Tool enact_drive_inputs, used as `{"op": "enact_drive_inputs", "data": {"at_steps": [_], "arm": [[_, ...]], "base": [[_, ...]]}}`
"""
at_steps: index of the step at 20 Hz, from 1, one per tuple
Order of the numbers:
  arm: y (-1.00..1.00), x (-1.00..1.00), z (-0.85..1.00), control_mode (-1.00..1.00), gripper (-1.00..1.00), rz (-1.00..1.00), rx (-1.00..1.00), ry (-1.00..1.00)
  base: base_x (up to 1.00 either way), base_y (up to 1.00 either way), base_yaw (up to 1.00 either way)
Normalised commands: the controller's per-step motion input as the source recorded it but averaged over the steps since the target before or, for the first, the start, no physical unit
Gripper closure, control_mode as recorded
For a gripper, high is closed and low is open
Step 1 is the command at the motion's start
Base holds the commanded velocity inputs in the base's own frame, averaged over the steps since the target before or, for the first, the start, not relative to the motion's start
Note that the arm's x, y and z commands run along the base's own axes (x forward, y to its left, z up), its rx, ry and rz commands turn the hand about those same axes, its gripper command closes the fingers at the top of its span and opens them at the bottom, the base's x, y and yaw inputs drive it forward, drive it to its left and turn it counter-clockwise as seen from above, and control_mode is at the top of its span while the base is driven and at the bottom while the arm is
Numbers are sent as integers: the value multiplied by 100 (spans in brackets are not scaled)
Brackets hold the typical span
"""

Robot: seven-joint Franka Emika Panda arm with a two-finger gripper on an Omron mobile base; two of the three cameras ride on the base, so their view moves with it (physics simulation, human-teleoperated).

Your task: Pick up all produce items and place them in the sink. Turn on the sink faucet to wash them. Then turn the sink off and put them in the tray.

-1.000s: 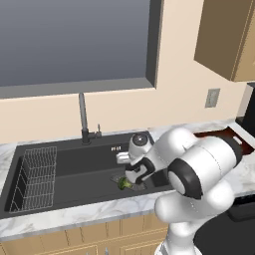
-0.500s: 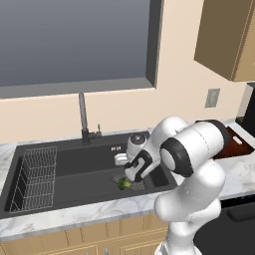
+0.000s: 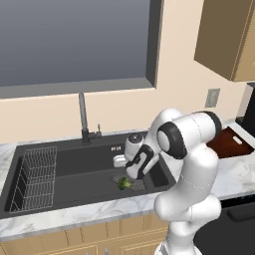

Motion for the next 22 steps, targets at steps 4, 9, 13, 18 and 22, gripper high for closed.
{"op": "enact_drive_inputs", "data": {"at_steps": [4, 9, 13, 18, 22], "arm": [[4, 19, -29, -100, 100, 1, 0, 5], [5, 18, -29, -100, 100, 1, 0, 6], [8, 19, -31, -100, 100, 0, 0, 7], [8, 19, -29, -100, 100, 0, 0, 7], [7, 19, -27, -100, 100, 0, 0, 6]], "base": [[0, 0, 0], [0, 0, 0], [0, 0, 0], [0, 0, 0], [0, 0, 0]]}}
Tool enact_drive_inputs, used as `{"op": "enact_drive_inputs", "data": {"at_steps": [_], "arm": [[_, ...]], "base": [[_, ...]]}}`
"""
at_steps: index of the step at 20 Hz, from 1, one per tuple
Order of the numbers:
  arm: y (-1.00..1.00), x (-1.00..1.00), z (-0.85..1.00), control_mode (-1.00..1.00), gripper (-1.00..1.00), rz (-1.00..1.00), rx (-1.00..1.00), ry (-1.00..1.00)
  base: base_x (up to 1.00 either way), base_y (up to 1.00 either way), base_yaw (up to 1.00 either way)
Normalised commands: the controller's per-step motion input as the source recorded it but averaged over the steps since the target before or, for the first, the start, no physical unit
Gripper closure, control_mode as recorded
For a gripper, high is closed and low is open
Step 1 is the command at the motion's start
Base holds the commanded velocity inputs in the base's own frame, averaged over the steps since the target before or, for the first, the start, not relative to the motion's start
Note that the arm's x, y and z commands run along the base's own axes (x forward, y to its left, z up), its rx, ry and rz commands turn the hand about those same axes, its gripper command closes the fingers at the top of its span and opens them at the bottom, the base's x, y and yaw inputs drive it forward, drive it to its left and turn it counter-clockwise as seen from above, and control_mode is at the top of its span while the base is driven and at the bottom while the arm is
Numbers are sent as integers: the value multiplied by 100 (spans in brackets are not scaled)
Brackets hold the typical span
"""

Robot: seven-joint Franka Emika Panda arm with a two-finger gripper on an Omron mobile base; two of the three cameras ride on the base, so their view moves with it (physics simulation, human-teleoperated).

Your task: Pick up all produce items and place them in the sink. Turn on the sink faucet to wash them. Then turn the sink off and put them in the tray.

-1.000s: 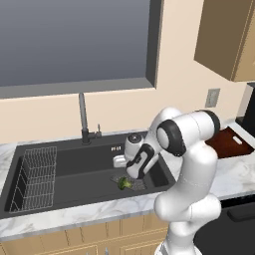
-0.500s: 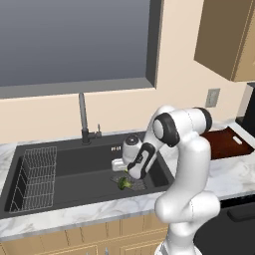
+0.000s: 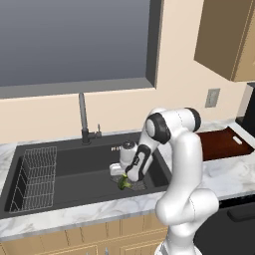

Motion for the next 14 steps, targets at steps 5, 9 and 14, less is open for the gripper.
{"op": "enact_drive_inputs", "data": {"at_steps": [5, 9, 14], "arm": [[0, 2, -18, -100, 100, 0, 0, 4], [0, 9, -19, -100, 100, 0, 0, 2], [0, 9, -19, -100, 100, 0, 0, 5]], "base": [[0, 0, 0], [0, 0, 0], [0, 0, 0]]}}
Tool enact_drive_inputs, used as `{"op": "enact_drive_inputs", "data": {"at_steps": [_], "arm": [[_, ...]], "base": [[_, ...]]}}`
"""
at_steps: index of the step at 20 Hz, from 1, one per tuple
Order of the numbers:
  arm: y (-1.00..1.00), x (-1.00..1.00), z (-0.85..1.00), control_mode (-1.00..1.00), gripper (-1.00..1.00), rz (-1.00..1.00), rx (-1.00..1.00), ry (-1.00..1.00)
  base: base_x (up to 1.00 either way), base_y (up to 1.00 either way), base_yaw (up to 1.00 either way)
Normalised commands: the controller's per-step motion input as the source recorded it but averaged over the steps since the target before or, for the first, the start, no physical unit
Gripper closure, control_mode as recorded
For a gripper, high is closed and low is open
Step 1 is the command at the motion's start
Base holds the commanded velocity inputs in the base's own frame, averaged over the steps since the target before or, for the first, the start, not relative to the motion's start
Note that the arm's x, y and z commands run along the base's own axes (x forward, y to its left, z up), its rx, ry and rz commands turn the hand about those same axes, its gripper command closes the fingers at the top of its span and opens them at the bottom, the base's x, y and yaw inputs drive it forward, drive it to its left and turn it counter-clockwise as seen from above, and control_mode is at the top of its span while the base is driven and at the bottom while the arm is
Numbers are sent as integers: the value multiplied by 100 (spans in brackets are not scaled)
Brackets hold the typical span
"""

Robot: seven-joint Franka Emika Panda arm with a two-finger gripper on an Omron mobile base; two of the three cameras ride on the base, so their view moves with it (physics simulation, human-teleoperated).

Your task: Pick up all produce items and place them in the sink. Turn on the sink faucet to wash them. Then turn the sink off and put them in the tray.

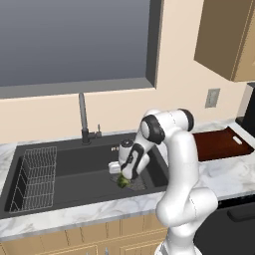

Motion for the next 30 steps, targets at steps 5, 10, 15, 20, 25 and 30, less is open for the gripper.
{"op": "enact_drive_inputs", "data": {"at_steps": [5, 10, 15, 20, 25, 30], "arm": [[0, 5, -19, -100, 100, 0, 0, 8], [0, 0, -18, -100, 100, 0, 0, 9], [-2, 0, -5, -100, 100, 0, 1, 8], [-3, 0, 0, -100, 100, 0, 1, 5], [-3, 0, -1, -100, 100, 0, 1, 5], [0, 2, -29, -100, 100, 0, 0, 9]], "base": [[0, 0, 0], [0, 0, 0], [0, 0, 0], [0, 0, 0], [0, 0, 0], [0, 0, 0]]}}
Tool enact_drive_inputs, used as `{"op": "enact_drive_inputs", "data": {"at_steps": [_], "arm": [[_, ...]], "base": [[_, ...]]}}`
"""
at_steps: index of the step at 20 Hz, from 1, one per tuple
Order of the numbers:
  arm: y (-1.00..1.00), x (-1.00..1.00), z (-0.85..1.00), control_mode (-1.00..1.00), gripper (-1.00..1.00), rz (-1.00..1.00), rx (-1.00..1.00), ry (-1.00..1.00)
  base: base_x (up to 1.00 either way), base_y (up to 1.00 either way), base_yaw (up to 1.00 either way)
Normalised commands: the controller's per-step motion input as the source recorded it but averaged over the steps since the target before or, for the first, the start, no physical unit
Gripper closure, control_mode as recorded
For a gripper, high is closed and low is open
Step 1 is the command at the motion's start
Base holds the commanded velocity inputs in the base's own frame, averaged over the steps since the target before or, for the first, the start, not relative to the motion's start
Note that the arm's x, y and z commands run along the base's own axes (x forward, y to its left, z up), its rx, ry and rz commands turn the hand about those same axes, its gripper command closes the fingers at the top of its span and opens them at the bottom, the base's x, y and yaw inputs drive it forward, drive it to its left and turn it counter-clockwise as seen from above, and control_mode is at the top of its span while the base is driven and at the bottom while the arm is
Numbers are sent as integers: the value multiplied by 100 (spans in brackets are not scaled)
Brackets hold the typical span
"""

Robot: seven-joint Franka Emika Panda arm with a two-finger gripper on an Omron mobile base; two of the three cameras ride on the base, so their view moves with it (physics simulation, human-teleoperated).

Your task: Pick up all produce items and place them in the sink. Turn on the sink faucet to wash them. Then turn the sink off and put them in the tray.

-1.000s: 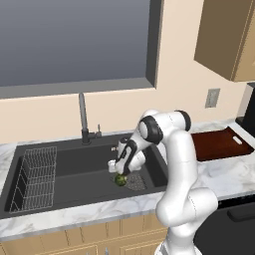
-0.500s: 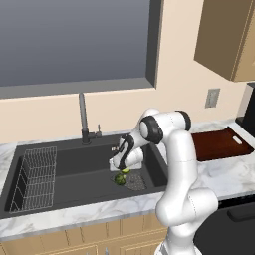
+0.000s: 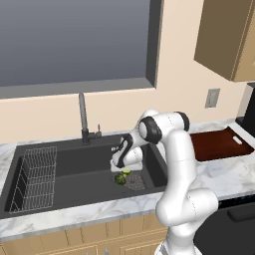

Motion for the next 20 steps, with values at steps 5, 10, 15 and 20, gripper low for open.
{"op": "enact_drive_inputs", "data": {"at_steps": [5, 10, 15, 20], "arm": [[0, 0, -31, -100, 100, 0, 0, 7], [0, 0, -23, -100, 100, 0, 0, 7], [0, 0, -25, -100, -100, 0, 0, 6], [2, 0, -16, -100, -100, 0, 0, 6]], "base": [[0, 0, 0], [0, 0, 0], [0, 0, 0], [0, 0, 0]]}}
